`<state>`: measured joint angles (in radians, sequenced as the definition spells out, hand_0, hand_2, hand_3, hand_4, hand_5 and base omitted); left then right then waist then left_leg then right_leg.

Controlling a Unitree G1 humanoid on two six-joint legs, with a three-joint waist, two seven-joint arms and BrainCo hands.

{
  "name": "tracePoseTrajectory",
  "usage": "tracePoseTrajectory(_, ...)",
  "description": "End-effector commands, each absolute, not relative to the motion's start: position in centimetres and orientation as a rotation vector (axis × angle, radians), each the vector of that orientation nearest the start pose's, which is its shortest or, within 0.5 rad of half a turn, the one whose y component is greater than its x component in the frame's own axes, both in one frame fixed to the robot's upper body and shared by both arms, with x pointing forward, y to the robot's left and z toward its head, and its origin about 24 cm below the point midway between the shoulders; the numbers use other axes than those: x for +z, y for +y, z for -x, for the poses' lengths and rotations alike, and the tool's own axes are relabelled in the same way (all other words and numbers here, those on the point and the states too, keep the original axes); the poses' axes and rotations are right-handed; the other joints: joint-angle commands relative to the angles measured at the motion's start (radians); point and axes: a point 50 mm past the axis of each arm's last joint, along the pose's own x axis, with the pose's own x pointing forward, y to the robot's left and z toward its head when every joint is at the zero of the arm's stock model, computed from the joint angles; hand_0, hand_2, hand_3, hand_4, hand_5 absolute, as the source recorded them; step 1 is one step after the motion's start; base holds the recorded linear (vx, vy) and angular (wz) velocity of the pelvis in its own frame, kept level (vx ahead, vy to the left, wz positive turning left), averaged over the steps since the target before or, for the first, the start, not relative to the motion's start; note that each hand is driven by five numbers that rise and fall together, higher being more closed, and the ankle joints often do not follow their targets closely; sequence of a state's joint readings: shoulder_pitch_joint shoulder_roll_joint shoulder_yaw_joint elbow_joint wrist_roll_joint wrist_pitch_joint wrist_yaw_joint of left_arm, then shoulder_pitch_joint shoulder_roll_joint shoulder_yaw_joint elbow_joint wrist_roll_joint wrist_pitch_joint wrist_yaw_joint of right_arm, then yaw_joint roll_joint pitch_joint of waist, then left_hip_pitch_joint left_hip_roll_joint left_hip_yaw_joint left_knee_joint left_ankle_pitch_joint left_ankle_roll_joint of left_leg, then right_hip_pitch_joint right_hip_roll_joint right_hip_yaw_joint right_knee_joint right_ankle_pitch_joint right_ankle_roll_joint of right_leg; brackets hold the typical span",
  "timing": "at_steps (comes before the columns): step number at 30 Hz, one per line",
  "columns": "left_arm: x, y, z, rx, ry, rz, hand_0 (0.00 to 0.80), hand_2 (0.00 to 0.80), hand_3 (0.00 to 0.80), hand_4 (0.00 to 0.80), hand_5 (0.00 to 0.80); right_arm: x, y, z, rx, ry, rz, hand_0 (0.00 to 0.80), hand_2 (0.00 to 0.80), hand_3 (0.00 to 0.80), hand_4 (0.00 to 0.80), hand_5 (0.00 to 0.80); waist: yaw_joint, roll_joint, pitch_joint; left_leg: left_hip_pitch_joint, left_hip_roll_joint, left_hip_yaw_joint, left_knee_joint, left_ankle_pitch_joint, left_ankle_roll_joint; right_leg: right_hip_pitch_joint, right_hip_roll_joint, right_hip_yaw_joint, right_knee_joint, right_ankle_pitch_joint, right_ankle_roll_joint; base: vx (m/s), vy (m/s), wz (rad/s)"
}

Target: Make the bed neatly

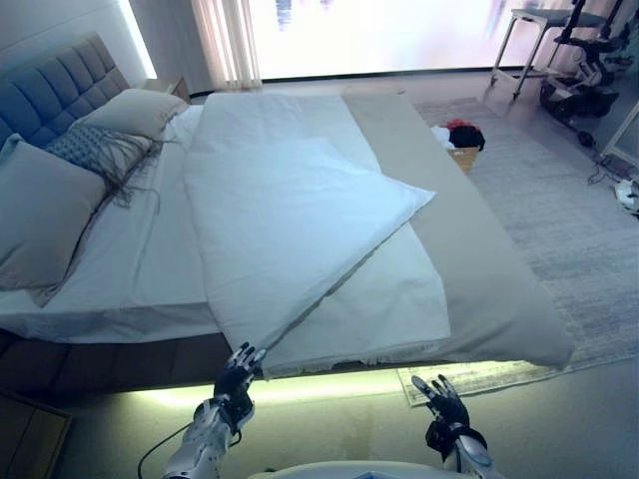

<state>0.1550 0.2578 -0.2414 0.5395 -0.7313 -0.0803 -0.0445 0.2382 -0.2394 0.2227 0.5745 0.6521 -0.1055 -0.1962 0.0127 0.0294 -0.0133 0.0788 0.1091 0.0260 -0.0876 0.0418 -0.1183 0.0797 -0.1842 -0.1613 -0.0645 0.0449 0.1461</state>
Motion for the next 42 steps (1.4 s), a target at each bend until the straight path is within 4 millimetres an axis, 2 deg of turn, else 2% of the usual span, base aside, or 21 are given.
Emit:
tracePoseTrajectory(1, -8.9, 20.8, -17.8, 0.100, 0.571, 0.370, 0.000, 0.000, 0.000, 0.000, 0.000, -9.9, -19.1, -15.7, -0.352, 0.599, -0.345, 0.000, 0.000, 0.000, 0.000, 0.000, 0.004, -0.026, 0.051, -0.033, -0.112, 0.013, 0.101, -0.031, 0.180, -0.083, -0.066, 0.002, 0.330, 0.049, -0.017, 0.042, 0.271, 0.08)
tracePoseTrajectory(5, -9.4, 20.4, -17.4, 0.074, 0.598, 0.358, 0.000, 0.000, 0.000, 0.000, 0.000, -9.7, -19.3, -15.2, -0.411, 0.562, -0.384, 0.000, 0.000, 0.000, 0.000, 0.000, -0.013, 0.002, 0.076, -0.037, -0.144, 0.005, 0.137, -0.051, 0.225, -0.225, -0.100, 0.043, 0.663, 0.158, -0.036, 0.056, 0.296, 0.17)
tracePoseTrajectory(7, -8.9, 20.7, -17.8, 0.074, 0.586, 0.353, 0.000, 0.000, 0.000, 0.000, 0.000, -9.7, -19.4, -14.8, -0.411, 0.562, -0.380, 0.000, 0.000, 0.000, 0.000, 0.000, -0.017, 0.006, 0.086, -0.026, -0.155, 0.011, 0.156, -0.066, 0.228, -0.269, -0.114, 0.033, 0.694, 0.182, -0.034, 0.138, 0.159, 0.26)
tracePoseTrajectory(10, -8.0, 21.6, -18.3, 0.119, 0.553, 0.372, 0.000, 0.000, 0.000, 0.000, 0.000, -9.6, -19.8, -14.7, -0.405, 0.566, -0.368, 0.000, 0.000, 0.000, 0.000, 0.000, -0.021, -0.014, 0.095, 0.006, -0.168, 0.029, 0.181, -0.111, 0.220, -0.290, -0.119, 0.026, 0.551, 0.226, -0.019, 0.226, -0.036, 0.22)
tracePoseTrajectory(13, -7.8, 22.1, -18.7, 0.142, 0.535, 0.362, 0.000, 0.000, 0.000, 0.000, 0.000, -9.5, -20.2, -15.4, -0.403, 0.553, -0.377, 0.000, 0.000, 0.000, 0.000, 0.000, -0.042, -0.057, 0.101, 0.030, -0.186, 0.022, 0.212, -0.175, 0.200, -0.306, -0.124, 0.039, 0.234, 0.269, 0.006, 0.350, -0.227, -0.20)
tracePoseTrajectory(14, -7.8, 22.2, -18.7, 0.141, 0.530, 0.359, 0.000, 0.000, 0.000, 0.000, 0.000, -9.5, -20.4, -15.6, -0.402, 0.552, -0.377, 0.000, 0.000, 0.000, 0.000, 0.000, -0.047, -0.062, 0.104, 0.041, -0.183, 0.020, 0.220, -0.192, 0.195, -0.302, -0.120, 0.039, 0.131, 0.271, 0.011, 0.322, -0.189, -0.41)
tracePoseTrajectory(17, -7.9, 22.6, -18.5, 0.151, 0.523, 0.363, 0.000, 0.000, 0.000, 0.000, 0.000, -9.5, -20.8, -15.9, -0.396, 0.561, -0.365, 0.000, 0.000, 0.000, 0.000, 0.000, -0.052, -0.064, 0.103, 0.065, -0.169, 0.027, 0.235, -0.228, 0.186, -0.285, -0.098, 0.017, -0.022, 0.295, 0.028, 0.347, -0.164, -0.14)
tracePoseTrajectory(21, -8.4, 23.0, -17.6, 0.158, 0.536, 0.368, 0.000, 0.000, 0.000, 0.000, 0.000, -10.2, -21.2, -15.2, -0.400, 0.593, -0.361, 0.000, 0.000, 0.000, 0.000, 0.000, -0.052, -0.072, 0.092, 0.114, -0.153, 0.014, 0.249, -0.257, 0.185, -0.298, -0.077, -0.007, -0.006, 0.302, 0.021, 0.427, -0.220, 0.06)
tracePoseTrajectory(23, -8.7, 22.8, -16.9, 0.152, 0.548, 0.368, 0.000, 0.000, 0.000, 0.000, 0.000, -10.8, -21.4, -14.4, -0.394, 0.629, -0.350, 0.000, 0.000, 0.000, 0.000, 0.000, -0.051, -0.072, 0.074, 0.141, -0.113, 0.011, 0.257, -0.227, 0.165, -0.288, -0.053, -0.027, 0.027, 0.266, 0.020, 0.503, -0.317, 0.44)
tracePoseTrajectory(25, -8.8, 22.2, -16.7, 0.145, 0.558, 0.382, 0.000, 0.000, 0.000, 0.000, 0.000, -11.3, -21.9, -13.9, -0.401, 0.659, -0.336, 0.000, 0.000, 0.000, 0.000, 0.000, -0.055, -0.072, 0.058, 0.142, -0.069, -0.028, 0.291, -0.159, 0.138, -0.278, -0.014, 0.025, 0.054, 0.246, 0.010, 0.477, -0.347, 0.58)
tracePoseTrajectory(26, -8.9, 22.1, -16.6, 0.151, 0.567, 0.391, 0.000, 0.000, 0.000, 0.000, 0.000, -11.3, -22.0, -13.8, -0.404, 0.671, -0.328, 0.000, 0.000, 0.000, 0.000, 0.000, -0.054, -0.068, 0.053, 0.146, -0.049, -0.036, 0.295, -0.141, 0.127, -0.272, 0.000, 0.029, 0.077, 0.224, 0.001, 0.396, -0.348, 0.67)
tracePoseTrajectory(27, -9.0, 21.8, -16.5, 0.153, 0.572, 0.414, 0.000, 0.000, 0.000, 0.000, 0.000, -11.3, -22.0, -13.9, -0.400, 0.673, -0.328, 0.000, 0.000, 0.000, 0.000, 0.000, -0.055, -0.062, 0.045, 0.142, -0.009, -0.048, 0.314, -0.049, 0.099, -0.259, 0.023, 0.031, 0.101, 0.194, -0.018, 0.363, -0.371, 0.54)
tracePoseTrajectory(28, -8.9, 21.7, -16.8, 0.131, 0.562, 0.428, 0.000, 0.000, 0.000, 0.000, 0.000, -11.1, -22.0, -14.2, -0.389, 0.660, -0.337, 0.000, 0.000, 0.000, 0.000, 0.000, -0.058, -0.064, 0.043, 0.122, 0.018, -0.046, 0.353, 0.015, 0.083, -0.239, 0.041, 0.031, 0.108, 0.165, -0.041, 0.364, -0.416, 0.38)
tracePoseTrajectory(30, -8.7, 20.9, -17.3, 0.101, 0.543, 0.426, 0.000, 0.000, 0.000, 0.000, 0.000, -10.9, -22.0, -14.6, -0.369, 0.654, -0.309, 0.000, 0.000, 0.000, 0.000, 0.000, -0.061, -0.075, 0.042, 0.094, 0.039, -0.033, 0.433, 0.071, 0.072, -0.201, 0.067, 0.023, 0.099, 0.132, -0.076, 0.289, -0.357, 0.21)
tracePoseTrajectory(31, -8.6, 20.5, -17.7, 0.095, 0.535, 0.437, 0.000, 0.000, 0.000, 0.000, 0.000, -10.9, -22.0, -14.8, -0.369, 0.656, -0.295, 0.000, 0.000, 0.000, 0.000, 0.000, -0.063, -0.078, 0.042, 0.075, 0.040, -0.018, 0.494, 0.091, 0.070, -0.189, 0.076, 0.009, 0.102, 0.116, -0.091, 0.233, -0.369, 0.05)
tracePoseTrajectory(32, -8.4, 19.8, -18.4, 0.087, 0.522, 0.453, 0.000, 0.000, 0.000, 0.000, 0.000, -10.8, -22.3, -15.0, -0.372, 0.659, -0.268, 0.000, 0.000, 0.000, 0.000, 0.000, -0.058, -0.087, 0.045, 0.036, 0.048, 0.035, 0.584, 0.107, 0.065, -0.158, 0.083, -0.039, 0.104, 0.087, -0.117, 0.231, -0.378, 0.01)
tracePoseTrajectory(34, -8.1, 18.6, -19.1, 0.050, 0.522, 0.458, 0.000, 0.000, 0.000, 0.000, 0.000, -10.7, -22.3, -15.1, -0.391, 0.644, -0.265, 0.000, 0.000, 0.000, 0.000, 0.000, -0.042, -0.083, 0.056, -0.021, 0.104, 0.121, 0.625, 0.104, 0.033, -0.100, 0.090, -0.120, 0.114, 0.038, -0.134, 0.174, -0.314, 0.19)
tracePoseTrajectory(36, -7.8, 17.8, -19.6, -0.005, 0.506, 0.437, 0.000, 0.000, 0.000, 0.000, 0.000, -10.4, -22.4, -15.5, -0.406, 0.615, -0.287, 0.000, 0.000, 0.000, 0.000, 0.000, -0.026, -0.079, 0.073, -0.059, 0.140, 0.162, 0.571, 0.126, 0.013, -0.054, 0.083, -0.167, 0.121, 0.012, -0.130, 0.069, -0.143, 0.29)
tracePoseTrajectory(37, -7.7, 17.6, -19.8, -0.017, 0.498, 0.430, 0.000, 0.000, 0.000, 0.000, 0.000, -10.3, -22.5, -15.7, -0.410, 0.606, -0.292, 0.000, 0.000, 0.000, 0.000, 0.000, -0.021, -0.086, 0.083, -0.073, 0.139, 0.171, 0.512, 0.162, 0.023, -0.040, 0.066, -0.178, 0.119, 0.017, -0.126, 0.073, -0.032, 0.21)
tracePoseTrajectory(41, -7.3, 17.8, -20.5, -0.009, 0.494, 0.432, 0.000, 0.000, 0.000, 0.000, 0.000, -10.2, -22.5, -15.8, -0.440, 0.612, -0.296, 0.000, 0.000, 0.000, 0.000, 0.000, -0.004, -0.056, 0.090, -0.118, 0.147, 0.121, 0.255, 0.264, -0.005, 0.004, 0.072, -0.143, 0.104, -0.001, -0.100, 0.151, 0.070, 0.16)
tracePoseTrajectory(42, -7.2, 17.9, -20.5, -0.009, 0.494, 0.444, 0.000, 0.000, 0.000, 0.000, 0.000, -10.0, -22.4, -15.8, -0.445, 0.597, -0.308, 0.000, 0.000, 0.000, 0.000, 0.000, -0.001, -0.046, 0.099, -0.139, 0.138, 0.084, 0.179, 0.281, -0.011, 0.018, 0.086, -0.096, 0.093, -0.010, -0.099, 0.199, 0.107, 0.00)
